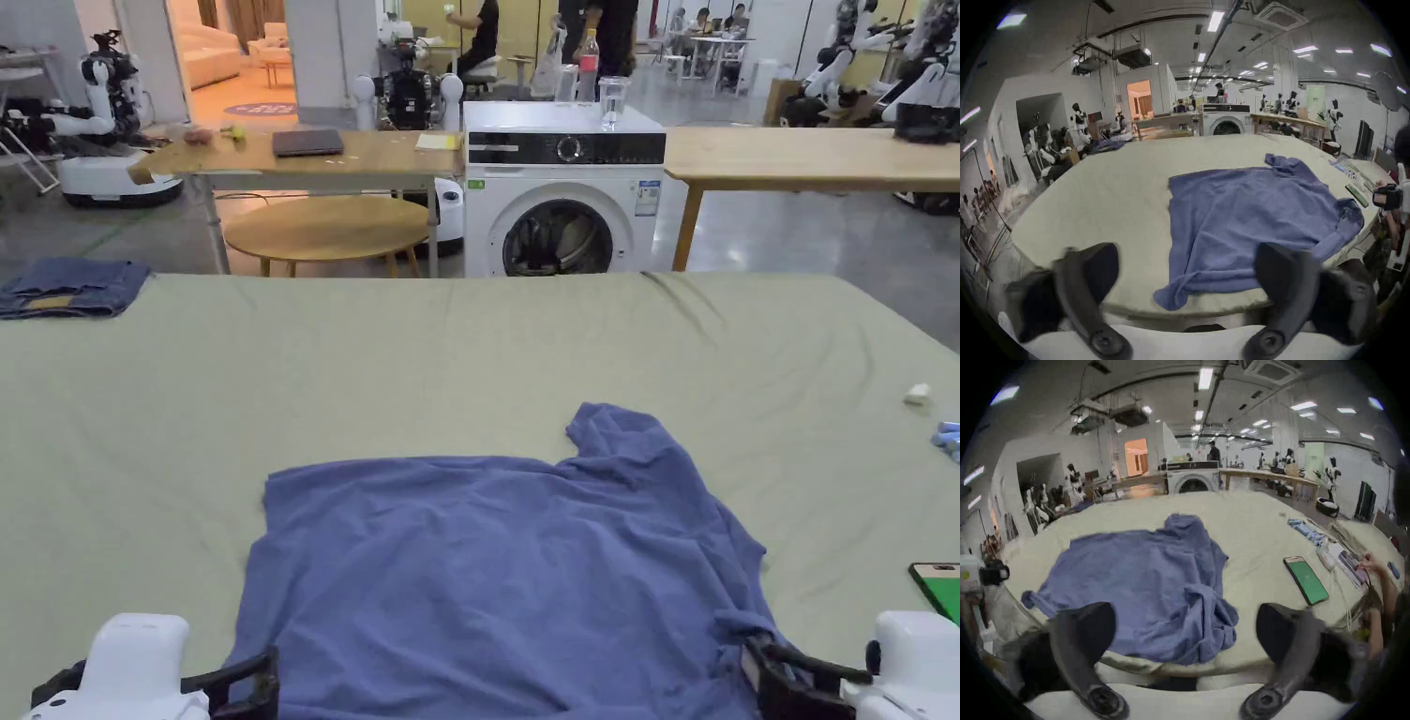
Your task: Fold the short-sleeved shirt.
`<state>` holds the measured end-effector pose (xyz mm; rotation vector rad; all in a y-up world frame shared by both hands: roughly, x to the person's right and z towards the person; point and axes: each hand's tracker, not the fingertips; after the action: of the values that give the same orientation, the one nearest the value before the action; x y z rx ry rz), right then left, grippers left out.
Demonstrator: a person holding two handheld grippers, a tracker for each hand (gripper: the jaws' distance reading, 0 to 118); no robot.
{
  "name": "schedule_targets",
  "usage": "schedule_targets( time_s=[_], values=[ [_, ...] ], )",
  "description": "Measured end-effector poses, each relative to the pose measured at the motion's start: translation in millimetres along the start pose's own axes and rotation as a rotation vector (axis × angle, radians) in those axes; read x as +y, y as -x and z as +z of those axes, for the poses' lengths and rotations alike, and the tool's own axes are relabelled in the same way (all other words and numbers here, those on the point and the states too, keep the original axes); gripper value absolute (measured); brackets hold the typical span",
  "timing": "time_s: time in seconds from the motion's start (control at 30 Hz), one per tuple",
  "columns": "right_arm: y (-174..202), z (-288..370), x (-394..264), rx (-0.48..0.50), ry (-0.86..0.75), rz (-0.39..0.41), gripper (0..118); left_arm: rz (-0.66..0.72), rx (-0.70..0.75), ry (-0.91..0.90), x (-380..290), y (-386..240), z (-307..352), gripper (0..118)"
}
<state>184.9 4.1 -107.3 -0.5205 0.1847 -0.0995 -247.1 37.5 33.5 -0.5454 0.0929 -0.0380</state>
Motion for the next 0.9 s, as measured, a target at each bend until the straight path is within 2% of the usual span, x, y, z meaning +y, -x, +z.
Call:
schedule_targets(
  time_s=[0.03,0.07,0.1,0.13,0.2,0.4,0.43,0.47,0.5,0.53,0.6,0.67,0.73,0.77,0.8,0.83,0.87,0.9],
  values=[
    [-1,7,-2,-0.013,-0.043,-0.011,73,0.011,-0.006,0.004,-2,-1,4,81],
    [1,10,-7,-0.065,-0.049,0.029,24,0.023,-0.003,0.024,-5,-1,4,34],
    [2,11,-14,-0.104,-0.071,0.072,0,0.027,0.017,0.055,-15,3,0,0],
    [-1,12,-18,-0.085,-0.076,0.092,0,0.042,0.0,0.036,-20,7,2,0],
    [-3,11,-25,-0.042,-0.055,0.061,0,0.116,-0.044,0.114,-27,17,0,0],
    [-5,-4,-41,-0.034,-0.005,0.076,0,0.099,-0.003,0.181,-49,40,-13,0],
    [-6,-8,-44,-0.031,0.003,0.068,0,0.103,-0.001,0.194,-49,43,-16,5],
    [-5,-13,-45,-0.026,0.014,0.06,0,0.102,-0.001,0.209,-49,46,-19,33],
    [-5,-16,-47,-0.021,0.022,0.054,0,0.102,-0.012,0.222,-49,50,-22,92],
    [-5,-19,-48,-0.018,0.027,0.05,0,0.103,-0.028,0.237,-49,52,-26,118],
    [-2,-25,-47,-0.012,0.037,0.047,0,0.098,-0.039,0.188,-44,53,-29,117],
    [-1,-31,-49,-0.014,0.043,0.052,0,0.11,-0.042,0.224,-36,57,-44,117],
    [0,-35,-48,-0.018,0.052,0.059,0,0.102,-0.024,0.237,-33,59,-61,111],
    [-2,-39,-48,-0.022,0.063,0.059,0,0.099,-0.023,0.25,-35,59,-73,98],
    [-4,-42,-49,-0.031,0.076,0.059,0,0.1,-0.02,0.26,-34,61,-79,56],
    [-6,-44,-50,-0.045,0.088,0.061,0,0.102,-0.039,0.279,-32,64,-83,32],
    [-4,-40,-46,-0.058,0.091,0.065,0,0.113,-0.065,0.314,-34,65,-89,21],
    [-8,-40,-47,-0.063,0.087,0.062,0,0.137,-0.107,0.351,-39,67,-95,21]
  ],
)
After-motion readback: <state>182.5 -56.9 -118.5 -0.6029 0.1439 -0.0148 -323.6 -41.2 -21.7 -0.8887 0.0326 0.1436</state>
